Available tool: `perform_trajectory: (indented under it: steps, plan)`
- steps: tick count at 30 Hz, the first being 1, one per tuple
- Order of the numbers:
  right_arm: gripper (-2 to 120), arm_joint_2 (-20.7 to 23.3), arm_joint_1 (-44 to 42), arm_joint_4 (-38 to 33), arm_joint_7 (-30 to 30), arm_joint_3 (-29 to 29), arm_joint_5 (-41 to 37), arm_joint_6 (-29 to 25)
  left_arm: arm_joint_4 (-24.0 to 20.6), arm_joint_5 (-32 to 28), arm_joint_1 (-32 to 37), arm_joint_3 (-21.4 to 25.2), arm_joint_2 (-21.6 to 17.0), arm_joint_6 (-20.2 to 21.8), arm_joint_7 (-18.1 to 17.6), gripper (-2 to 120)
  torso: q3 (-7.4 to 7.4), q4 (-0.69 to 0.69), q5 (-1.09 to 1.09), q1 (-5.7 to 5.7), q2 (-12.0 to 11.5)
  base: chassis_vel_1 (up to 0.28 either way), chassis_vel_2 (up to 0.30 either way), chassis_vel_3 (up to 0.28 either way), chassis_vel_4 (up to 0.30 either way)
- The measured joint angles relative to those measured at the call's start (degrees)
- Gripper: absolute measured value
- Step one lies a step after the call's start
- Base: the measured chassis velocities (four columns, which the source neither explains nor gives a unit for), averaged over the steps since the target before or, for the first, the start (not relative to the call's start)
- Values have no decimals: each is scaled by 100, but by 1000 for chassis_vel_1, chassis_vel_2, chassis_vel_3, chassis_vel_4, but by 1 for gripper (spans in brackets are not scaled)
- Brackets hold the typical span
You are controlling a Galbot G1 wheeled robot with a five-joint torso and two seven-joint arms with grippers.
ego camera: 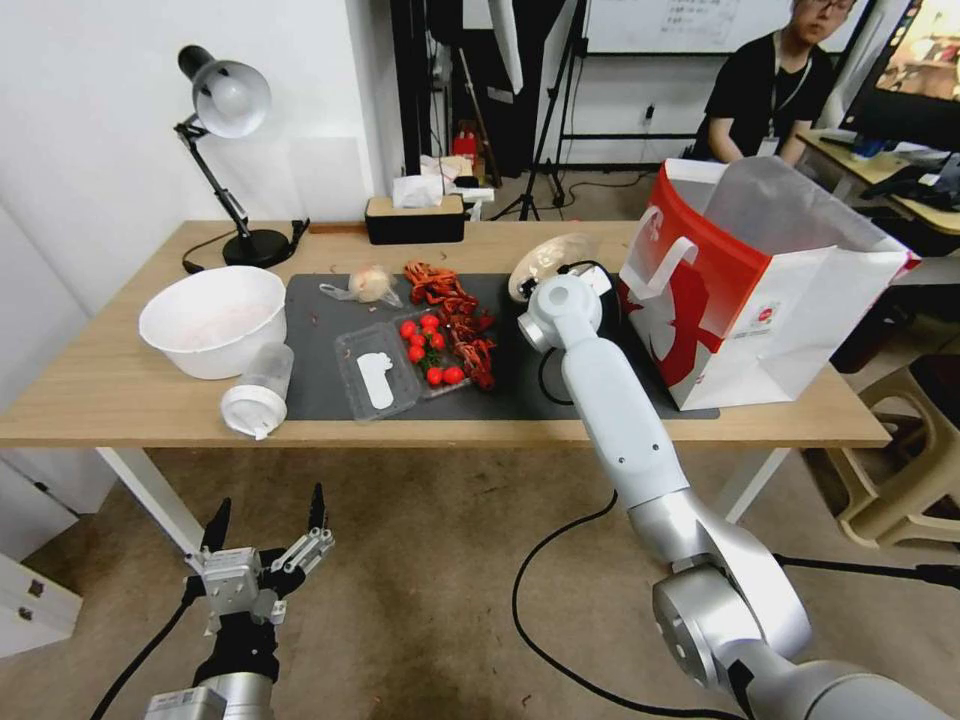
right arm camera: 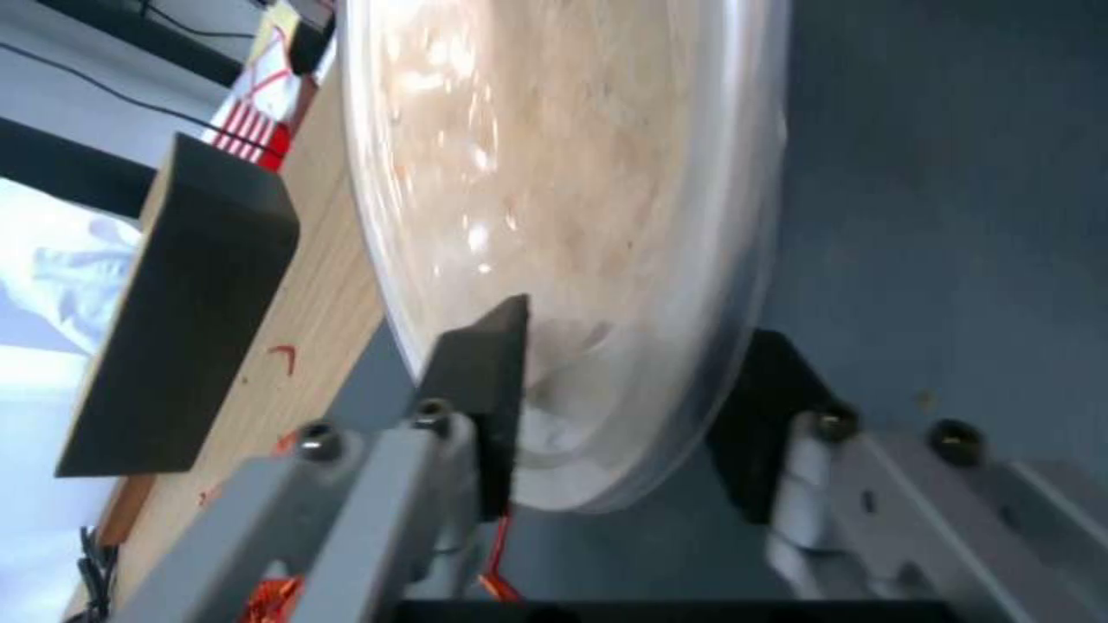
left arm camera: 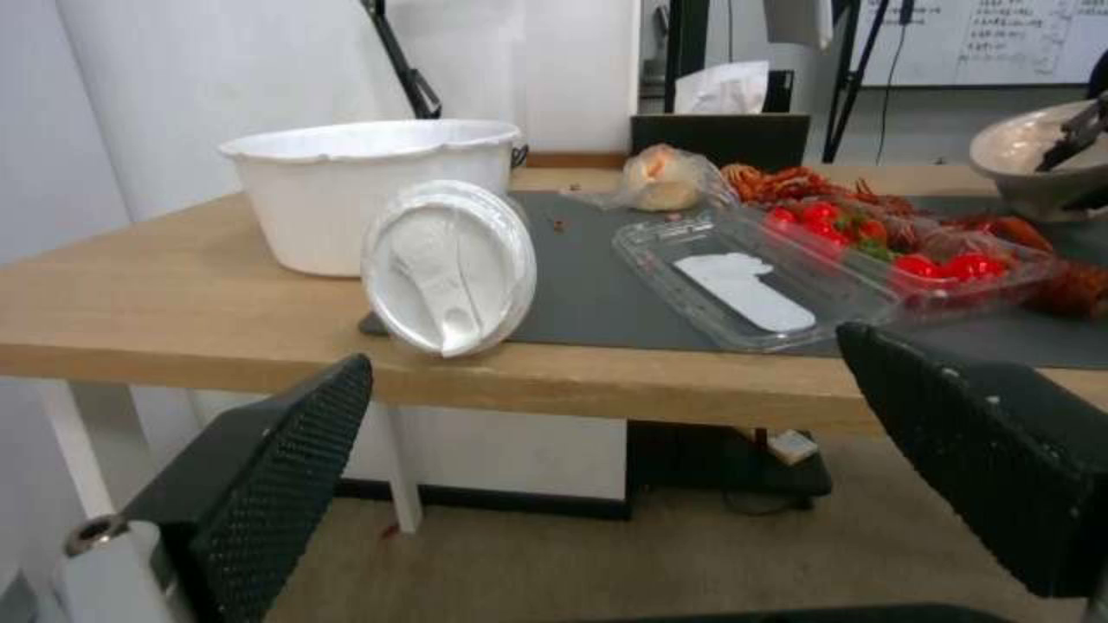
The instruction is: Pick up the trash from the table and place it into the takeout bag.
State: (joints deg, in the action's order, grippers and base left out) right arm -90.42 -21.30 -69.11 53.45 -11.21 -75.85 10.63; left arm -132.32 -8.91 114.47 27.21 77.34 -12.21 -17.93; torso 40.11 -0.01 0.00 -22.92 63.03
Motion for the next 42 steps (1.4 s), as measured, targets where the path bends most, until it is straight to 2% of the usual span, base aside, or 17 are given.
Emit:
perform_trajectory:
  steps: [2, 6, 7, 9, 11, 12, 15, 16, 19, 20, 21, 23, 24, 28, 29, 36, 42]
  plan:
    - [26, 24, -1, -17, -29, 7, 12, -6, 0, 0, 8, -1, -8, -6, 0, 100, 0, 0, 0, 0, 0, 0, 0, 0, 0]
    - [7, 120, -84, -142, -273, 97, 290, -34, -5, -4, -1, 0, -31, -17, -7, 100, 0, 1, 0, 0, 0, 0, 0, 0, 0]
    - [7, 120, -84, -142, -273, 97, 290, -34, -5, -4, -1, 0, -31, -17, -7, 100, 0, 1, 0, 0, 0, 0, 0, 0, 0]
    - [1, 210, -234, -328, -671, 236, 882, -91, -41, -6, -56, 1, -37, 2, -9, 100, 0, -1, 0, 0, 0, 0, 0, 0, 0]
    - [0, 353, -408, -614, -1239, 468, 1721, -158, -76, -6, -84, -5, -30, 24, -11, 100, 0, 0, 0, 0, 0, 0, 0, 0, 0]
    - [0, 353, -408, -614, -1239, 468, 1721, -158, -76, -6, -84, -5, -30, 24, -11, 100, 0, 0, 0, 0, 0, 0, 0, 0, 0]
    - [0, 590, -464, -1042, -1657, 690, 2594, -164, -128, 22, -17, -71, 7, 26, -12, 100, 0, 2, 0, 0, 0, 0, 0, 0, 0]
    - [0, 590, -464, -1042, -1657, 690, 2594, -164, -128, 22, -17, -71, 7, 26, -12, 100, 0, 2, 0, 0, 0, 0, 0, 0, 0]
    - [0, 1069, -594, -1773, -2013, 914, 3572, -226, -190, 28, -69, -50, 21, 31, -15, 100, 0, 1, 1, 0, 0, 0, 0, 0, 0]
    - [0, 1069, -594, -1773, -2013, 914, 3572, -226, -190, 28, -69, -50, 21, 31, -15, 100, 0, 1, 1, 0, 0, 0, 0, 0, 0]
    - [0, 1243, -638, -2065, -2035, 926, 3925, -303, -215, 27, -85, -30, 26, 46, -18, 100, 0, 1, 1, 1, 0, 0, 0, 0, 0]
    - [0, 1531, -706, -2568, -1865, 892, 4286, -314, -219, 25, -100, -4, 37, 54, -35, 100, -1, 2, 1, 0, 0, 0, 0, 0, 0]
    - [0, 1531, -706, -2568, -1865, 892, 4286, -314, -219, 25, -100, -4, 37, 54, -35, 100, -1, 2, 1, 0, 0, 0, 0, 0, 0]
    - [0, 2248, -818, -3576, -1320, 603, 4182, -45, -211, 34, -100, -8, 65, 37, -54, 100, -1, -1, 0, 0, 0, 0, 0, 0, 0]
    - [0, 2248, -818, -3576, -1320, 603, 4182, -45, -211, 34, -100, -8, 65, 37, -54, 100, -1, -1, 0, 0, 0, 0, 0, 0, 0]
    - [0, 3358, -1273, -4373, -475, -69, 3864, 621, -299, 50, -112, -59, 98, 100, -45, 100, -1, -3, 2, 0, 0, 0, 0, 0, 0]
    - [0, 3685, -1477, -4479, -253, -357, 3504, 960, -245, 101, -116, -93, 96, 100, -41, 100, -1, -1, 0, 1, 0, 0, 0, 0, 0]
